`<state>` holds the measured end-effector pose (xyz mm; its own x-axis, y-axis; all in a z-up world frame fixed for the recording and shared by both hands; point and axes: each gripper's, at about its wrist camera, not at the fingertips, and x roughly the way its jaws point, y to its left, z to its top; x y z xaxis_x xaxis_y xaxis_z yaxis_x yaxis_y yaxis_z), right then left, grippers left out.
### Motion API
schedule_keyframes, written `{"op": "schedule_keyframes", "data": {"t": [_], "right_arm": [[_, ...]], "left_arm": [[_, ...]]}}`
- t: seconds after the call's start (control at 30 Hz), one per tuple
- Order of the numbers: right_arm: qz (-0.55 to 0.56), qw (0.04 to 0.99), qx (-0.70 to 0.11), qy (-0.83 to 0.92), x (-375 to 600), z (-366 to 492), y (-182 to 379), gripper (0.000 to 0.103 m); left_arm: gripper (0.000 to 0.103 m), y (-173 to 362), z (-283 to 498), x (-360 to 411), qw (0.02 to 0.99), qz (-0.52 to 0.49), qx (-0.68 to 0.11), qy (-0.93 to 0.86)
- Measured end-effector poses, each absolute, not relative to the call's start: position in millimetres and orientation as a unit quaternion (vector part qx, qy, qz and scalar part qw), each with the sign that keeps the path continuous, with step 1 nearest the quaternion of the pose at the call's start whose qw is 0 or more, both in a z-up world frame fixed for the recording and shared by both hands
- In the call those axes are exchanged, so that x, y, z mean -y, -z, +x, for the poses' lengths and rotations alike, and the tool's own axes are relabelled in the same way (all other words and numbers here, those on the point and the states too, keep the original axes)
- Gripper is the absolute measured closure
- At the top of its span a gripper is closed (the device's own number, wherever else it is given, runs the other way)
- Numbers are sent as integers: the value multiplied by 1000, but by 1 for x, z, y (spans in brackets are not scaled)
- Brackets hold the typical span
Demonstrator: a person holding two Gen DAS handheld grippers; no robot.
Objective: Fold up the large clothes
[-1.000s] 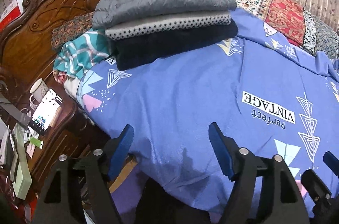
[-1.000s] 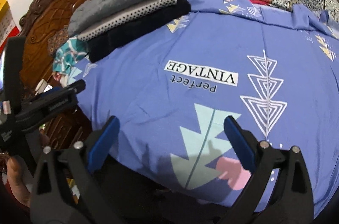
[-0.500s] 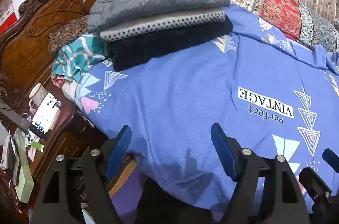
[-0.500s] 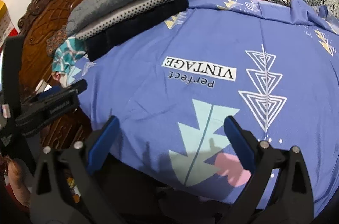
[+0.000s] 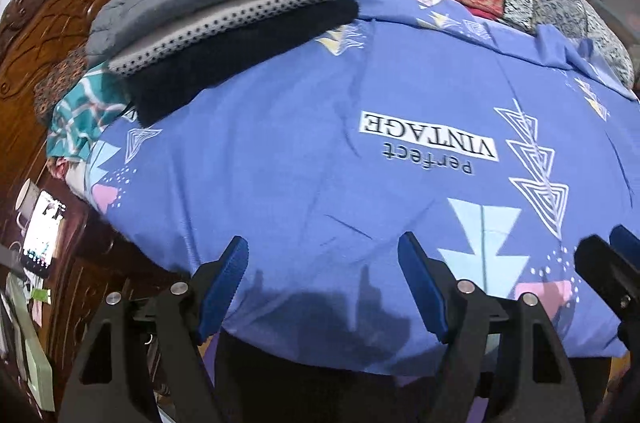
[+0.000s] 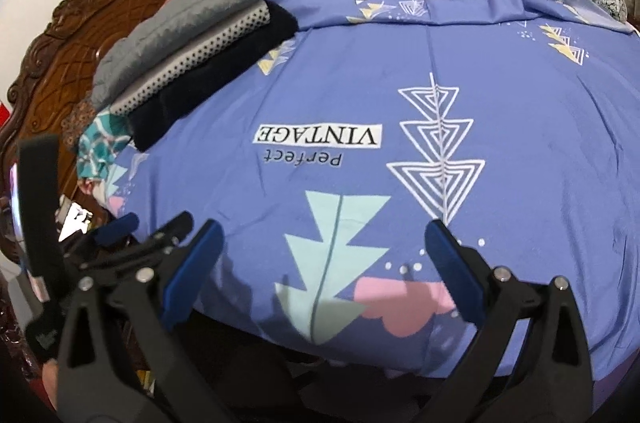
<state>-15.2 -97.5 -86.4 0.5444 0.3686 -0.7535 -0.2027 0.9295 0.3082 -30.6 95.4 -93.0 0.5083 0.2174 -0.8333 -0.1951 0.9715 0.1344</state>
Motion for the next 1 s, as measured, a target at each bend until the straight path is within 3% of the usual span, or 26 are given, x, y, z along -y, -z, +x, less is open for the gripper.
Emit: {"op": "schedule_keyframes", "data": {"t": [1.0], "right_arm": [[101, 848, -494, -163, 85, -7, 109, 7]], "left_arm": [[9, 115, -34, -105, 845, -7, -519, -125]]}}
